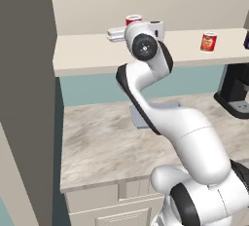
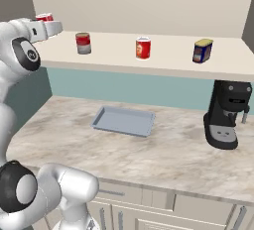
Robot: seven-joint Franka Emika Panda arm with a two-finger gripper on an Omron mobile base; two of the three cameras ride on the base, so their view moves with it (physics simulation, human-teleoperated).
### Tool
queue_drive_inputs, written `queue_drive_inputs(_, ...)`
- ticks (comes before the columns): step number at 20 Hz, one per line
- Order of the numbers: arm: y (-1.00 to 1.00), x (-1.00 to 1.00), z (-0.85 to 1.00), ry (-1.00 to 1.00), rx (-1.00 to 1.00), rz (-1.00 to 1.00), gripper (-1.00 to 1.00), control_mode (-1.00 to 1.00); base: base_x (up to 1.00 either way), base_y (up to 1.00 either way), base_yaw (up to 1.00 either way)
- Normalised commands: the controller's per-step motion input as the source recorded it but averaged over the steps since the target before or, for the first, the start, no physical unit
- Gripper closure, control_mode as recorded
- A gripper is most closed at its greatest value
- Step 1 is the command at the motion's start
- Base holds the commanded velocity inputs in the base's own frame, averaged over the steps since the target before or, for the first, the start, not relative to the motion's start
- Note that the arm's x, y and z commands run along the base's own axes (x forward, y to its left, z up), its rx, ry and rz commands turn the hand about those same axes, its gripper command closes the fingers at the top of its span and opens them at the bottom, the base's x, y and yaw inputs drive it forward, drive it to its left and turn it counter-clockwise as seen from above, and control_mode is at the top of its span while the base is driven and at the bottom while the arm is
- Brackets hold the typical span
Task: Stack two cans on top of the other two cans in the cabinet.
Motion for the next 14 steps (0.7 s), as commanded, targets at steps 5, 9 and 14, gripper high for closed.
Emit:
queue_drive_inputs(5, -0.21, -0.28, 0.14, -0.01, 0.00, -0.20, 1.00, -1.00, 0.00, 0.00, 0.00)
queue_drive_inputs(9, -0.21, -0.12, 0.02, 0.00, 0.00, -0.15, 1.00, -1.00, 0.00, 0.00, 0.00)
queue_drive_inputs(14, -0.19, -0.01, 0.00, -0.01, 0.00, -0.07, 1.00, -1.00, 0.00, 0.00, 0.00)
